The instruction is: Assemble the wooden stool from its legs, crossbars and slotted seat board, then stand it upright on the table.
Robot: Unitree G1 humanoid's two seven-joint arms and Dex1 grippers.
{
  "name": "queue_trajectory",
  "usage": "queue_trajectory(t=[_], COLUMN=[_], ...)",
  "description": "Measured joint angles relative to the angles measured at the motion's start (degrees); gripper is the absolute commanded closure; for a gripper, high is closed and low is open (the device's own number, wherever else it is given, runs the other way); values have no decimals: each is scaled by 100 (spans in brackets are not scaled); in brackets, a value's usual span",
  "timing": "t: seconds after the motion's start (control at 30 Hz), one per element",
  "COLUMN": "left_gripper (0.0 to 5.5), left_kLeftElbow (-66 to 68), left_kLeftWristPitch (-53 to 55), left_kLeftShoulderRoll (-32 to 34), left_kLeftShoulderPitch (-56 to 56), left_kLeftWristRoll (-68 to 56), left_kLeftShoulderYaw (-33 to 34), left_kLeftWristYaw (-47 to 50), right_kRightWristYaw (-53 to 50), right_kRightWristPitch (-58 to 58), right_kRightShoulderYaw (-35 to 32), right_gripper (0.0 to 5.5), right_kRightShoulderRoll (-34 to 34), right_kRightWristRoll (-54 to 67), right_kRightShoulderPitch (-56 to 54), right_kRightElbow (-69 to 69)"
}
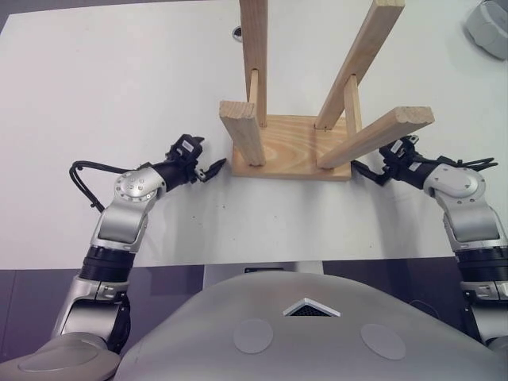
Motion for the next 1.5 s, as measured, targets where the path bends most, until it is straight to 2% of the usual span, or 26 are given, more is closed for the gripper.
queue_trajectory(t=[0.6,0.83,1.13,1.33,1.5], left_gripper=[163,163,163,163,163], left_kLeftElbow=[-158,-152,-52,-349,-555], left_kLeftWristPitch=[428,417,295,485,1081], left_kLeftShoulderRoll=[-242,-228,-324,-319,-452], left_kLeftShoulderPitch=[-69,-51,-64,113,92], left_kLeftWristRoll=[-64,-64,-38,-57,-344], left_kLeftShoulderYaw=[-34,0,-23,-75,308], left_kLeftWristYaw=[69,37,153,168,205], right_kRightWristYaw=[-199,-597,-514,-452,-162], right_kRightWristPitch=[822,934,1105,1626,2236], right_kRightShoulderYaw=[-123,-484,-224,-271,-347], right_gripper=[129,129,129,129,129], right_kRightShoulderRoll=[-218,-219,11,30,-2], right_kRightWristRoll=[-56,-183,-102,95,514], right_kRightShoulderPitch=[220,561,553,589,591], right_kRightElbow=[-684,-799,-1060,-1317,-1643])
